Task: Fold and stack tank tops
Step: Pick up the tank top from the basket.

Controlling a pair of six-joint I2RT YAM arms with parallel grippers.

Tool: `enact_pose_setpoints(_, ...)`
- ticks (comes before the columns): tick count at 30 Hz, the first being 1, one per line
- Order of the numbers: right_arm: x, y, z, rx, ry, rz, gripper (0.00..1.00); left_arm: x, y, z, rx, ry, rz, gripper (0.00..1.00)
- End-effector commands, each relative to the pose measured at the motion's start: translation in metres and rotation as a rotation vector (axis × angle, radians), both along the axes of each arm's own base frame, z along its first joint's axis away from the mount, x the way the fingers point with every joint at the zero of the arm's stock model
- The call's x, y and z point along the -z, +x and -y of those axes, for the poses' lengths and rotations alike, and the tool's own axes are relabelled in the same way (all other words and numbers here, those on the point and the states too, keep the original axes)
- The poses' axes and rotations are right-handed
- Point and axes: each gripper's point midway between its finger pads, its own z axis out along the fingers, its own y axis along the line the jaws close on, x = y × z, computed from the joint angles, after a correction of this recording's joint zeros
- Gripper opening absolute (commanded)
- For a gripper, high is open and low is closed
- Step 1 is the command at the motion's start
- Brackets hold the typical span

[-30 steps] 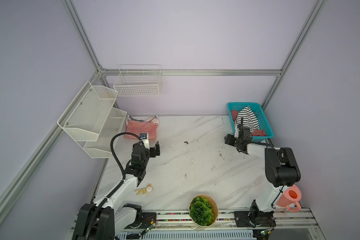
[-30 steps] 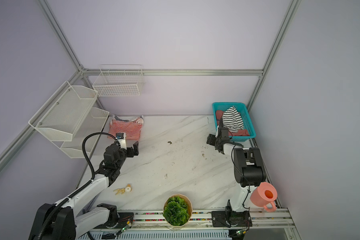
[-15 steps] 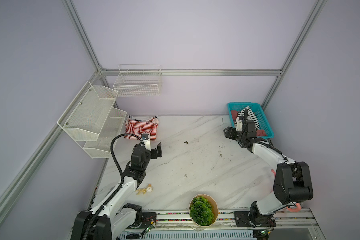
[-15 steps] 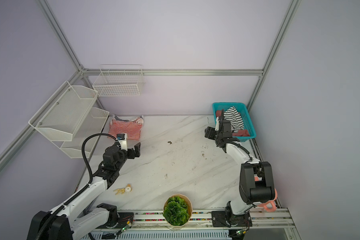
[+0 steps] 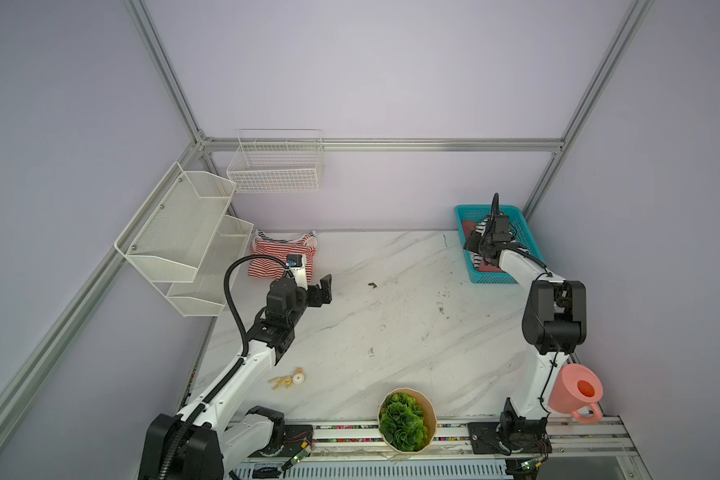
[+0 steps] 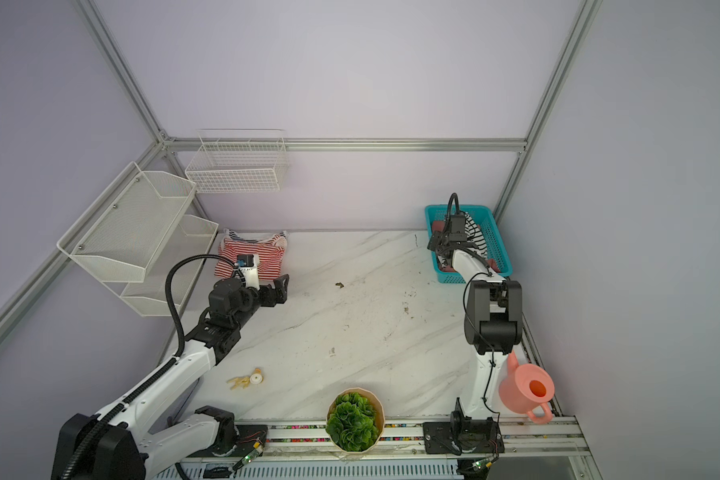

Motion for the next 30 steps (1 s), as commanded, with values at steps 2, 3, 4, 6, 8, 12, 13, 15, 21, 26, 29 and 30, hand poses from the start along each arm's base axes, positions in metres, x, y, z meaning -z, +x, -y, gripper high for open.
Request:
enact_pose_setpoints(2, 0.023, 0.015, 0.024, 0.050, -0.015, -0.070, 0.69, -0.038, 0.012, 0.017, 0.037, -0.031, 0.043, 0.96)
enact_pose_setpoints(3, 0.030, 0.020, 0.027, 0.054, -0.012, -0.079, 0.68, -0.037, 0.013, 0.019, 0.039, -0.031, 0.040, 0.96)
enact_pose_setpoints(4, 0.037, 0.024, 0.029, 0.055, -0.008, -0.090, 0.67, -0.036, 0.014, 0.022, 0.044, -0.029, 0.035, 0.96)
enact_pose_setpoints(6, 0.048, 0.032, 0.032, 0.052, 0.010, -0.103, 0.66, -0.035, 0.018, 0.027, 0.053, -0.026, 0.027, 0.96)
enact_pose_setpoints(8, 0.056, 0.039, 0.033, 0.049, 0.024, -0.113, 0.65, -0.033, 0.021, 0.031, 0.061, -0.022, 0.019, 0.97)
enact_pose_setpoints(12, 0.070, 0.046, 0.036, 0.047, 0.038, -0.138, 0.63, -0.029, 0.027, 0.041, 0.078, -0.015, -0.001, 0.96)
enact_pose_setpoints(13, 0.071, 0.047, 0.036, 0.044, 0.043, -0.136, 0.63, -0.029, 0.028, 0.043, 0.084, -0.012, -0.004, 0.96)
enact_pose_setpoints(15, 0.077, 0.048, 0.036, 0.041, 0.049, -0.143, 0.62, -0.027, 0.030, 0.047, 0.092, -0.005, -0.012, 0.97)
enact_pose_setpoints(21, 0.089, 0.046, 0.041, 0.047, 0.061, -0.167, 0.38, -0.023, 0.032, 0.055, 0.107, 0.007, -0.028, 0.97)
enact_pose_setpoints(26, 0.081, 0.045, 0.045, 0.053, 0.063, -0.156, 0.04, -0.023, 0.032, 0.058, 0.113, 0.013, -0.030, 0.97)
enact_pose_setpoints(29, 0.059, 0.045, 0.044, 0.047, 0.060, -0.117, 0.00, -0.026, 0.032, 0.059, 0.117, 0.016, -0.023, 0.97)
enact_pose_setpoints(30, 0.049, 0.045, 0.042, 0.039, 0.061, -0.097, 0.00, -0.026, 0.031, 0.060, 0.118, 0.016, -0.023, 0.97)
